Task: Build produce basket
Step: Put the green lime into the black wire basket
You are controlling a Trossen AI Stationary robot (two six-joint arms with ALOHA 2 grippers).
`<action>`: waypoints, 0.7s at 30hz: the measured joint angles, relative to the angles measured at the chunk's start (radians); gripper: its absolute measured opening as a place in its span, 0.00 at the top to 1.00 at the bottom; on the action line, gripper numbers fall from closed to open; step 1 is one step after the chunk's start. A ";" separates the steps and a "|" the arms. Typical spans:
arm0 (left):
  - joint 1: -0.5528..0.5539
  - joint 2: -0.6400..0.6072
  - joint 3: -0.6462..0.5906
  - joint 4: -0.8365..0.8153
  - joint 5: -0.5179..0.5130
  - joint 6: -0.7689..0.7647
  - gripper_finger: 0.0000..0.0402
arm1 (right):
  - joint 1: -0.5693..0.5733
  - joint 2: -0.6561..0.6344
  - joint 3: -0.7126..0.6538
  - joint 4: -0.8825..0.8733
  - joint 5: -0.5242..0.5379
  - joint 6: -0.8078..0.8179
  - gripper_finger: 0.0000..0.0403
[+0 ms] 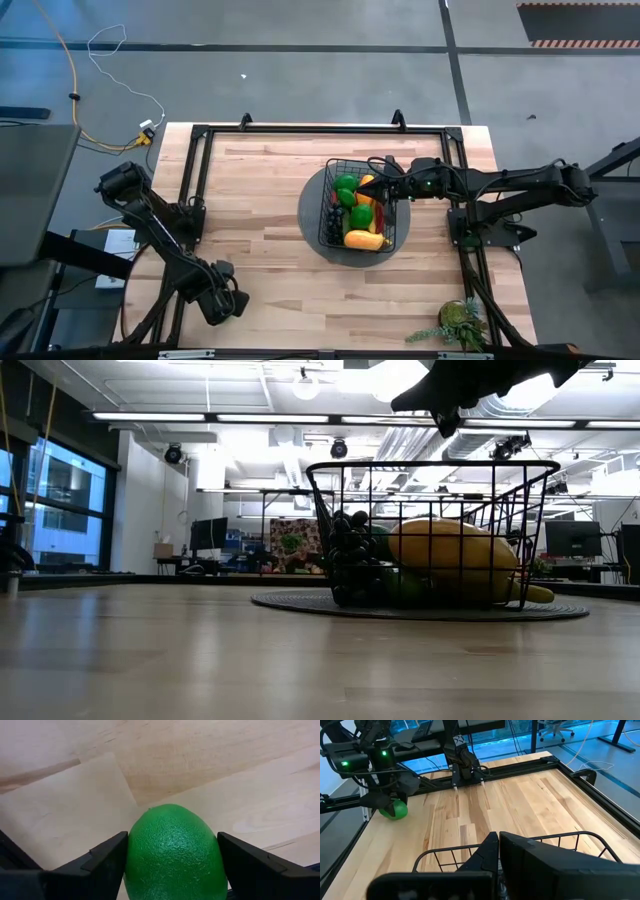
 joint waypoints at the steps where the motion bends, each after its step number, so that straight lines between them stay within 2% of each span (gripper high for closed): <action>1: 0.000 -0.005 -0.001 -0.003 0.001 0.011 0.33 | 0.000 0.000 0.000 0.000 0.000 0.000 1.00; 5: 0.005 -0.029 -0.004 -0.050 -0.001 0.032 0.39 | 0.000 0.000 0.000 -0.001 0.000 0.000 1.00; 8: 0.007 -0.061 -0.004 -0.094 -0.009 0.039 0.39 | 0.000 0.000 0.000 -0.004 0.000 0.000 1.00; 12: 0.021 -0.134 -0.003 -0.124 -0.074 0.055 0.39 | -0.003 0.000 0.000 -0.006 0.000 -0.002 1.00; 16: 0.072 -0.258 -0.003 -0.127 -0.296 0.149 0.39 | -0.015 0.000 0.000 -0.006 0.000 0.014 1.00; 21: 0.204 -0.455 -0.001 -0.084 -0.663 0.437 0.39 | -0.021 0.000 0.000 0.009 -0.018 0.015 1.00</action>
